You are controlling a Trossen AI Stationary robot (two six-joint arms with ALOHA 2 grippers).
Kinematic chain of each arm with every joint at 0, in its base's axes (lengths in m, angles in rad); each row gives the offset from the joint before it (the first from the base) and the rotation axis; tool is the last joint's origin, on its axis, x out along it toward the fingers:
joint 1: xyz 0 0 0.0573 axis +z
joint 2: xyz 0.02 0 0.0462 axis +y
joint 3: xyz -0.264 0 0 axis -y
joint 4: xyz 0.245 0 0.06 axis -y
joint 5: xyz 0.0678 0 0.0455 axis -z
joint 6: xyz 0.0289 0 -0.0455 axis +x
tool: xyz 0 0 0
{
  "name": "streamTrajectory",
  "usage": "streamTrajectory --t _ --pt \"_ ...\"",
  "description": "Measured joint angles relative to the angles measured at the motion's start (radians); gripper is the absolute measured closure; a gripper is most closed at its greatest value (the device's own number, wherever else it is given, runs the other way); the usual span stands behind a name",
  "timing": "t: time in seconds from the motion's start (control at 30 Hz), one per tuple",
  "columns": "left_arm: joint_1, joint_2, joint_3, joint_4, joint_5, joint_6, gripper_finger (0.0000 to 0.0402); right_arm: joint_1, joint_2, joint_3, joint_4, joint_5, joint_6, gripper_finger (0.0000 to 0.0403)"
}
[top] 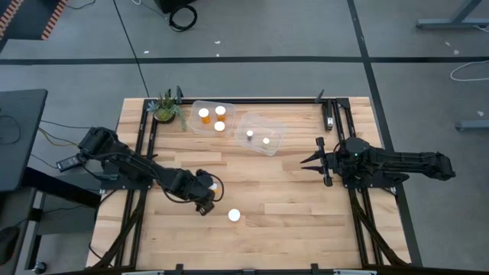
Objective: Pick and place medicine bottles into bin by pill shape (circle, oval)
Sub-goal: Put the yellow pill bottle into the right transparent bin
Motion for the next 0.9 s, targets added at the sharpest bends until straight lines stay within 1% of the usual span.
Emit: streamTrajectory --t 0.37,0.47,0.6,0.73,0.9 --pt "0.000 0.000 0.000 0.013 0.000 0.053 0.0275 0.000 0.000 0.000 0.000 0.000 0.000 0.0310" --pt "0.000 0.000 0.000 0.013 0.000 0.058 0.0277 0.000 0.000 0.000 0.000 0.000 0.000 0.0310" --pt "0.000 0.000 0.011 0.007 0.003 0.074 0.0268 0.000 0.000 0.000 0.000 0.000 0.000 0.0310" --pt "0.009 0.000 0.059 0.006 0.007 0.116 0.0271 0.000 0.000 0.000 0.000 0.000 0.000 0.0310" --pt "0.032 -0.001 0.119 0.006 0.011 0.126 0.0276 0.000 0.000 0.000 0.000 0.000 0.000 0.0310"
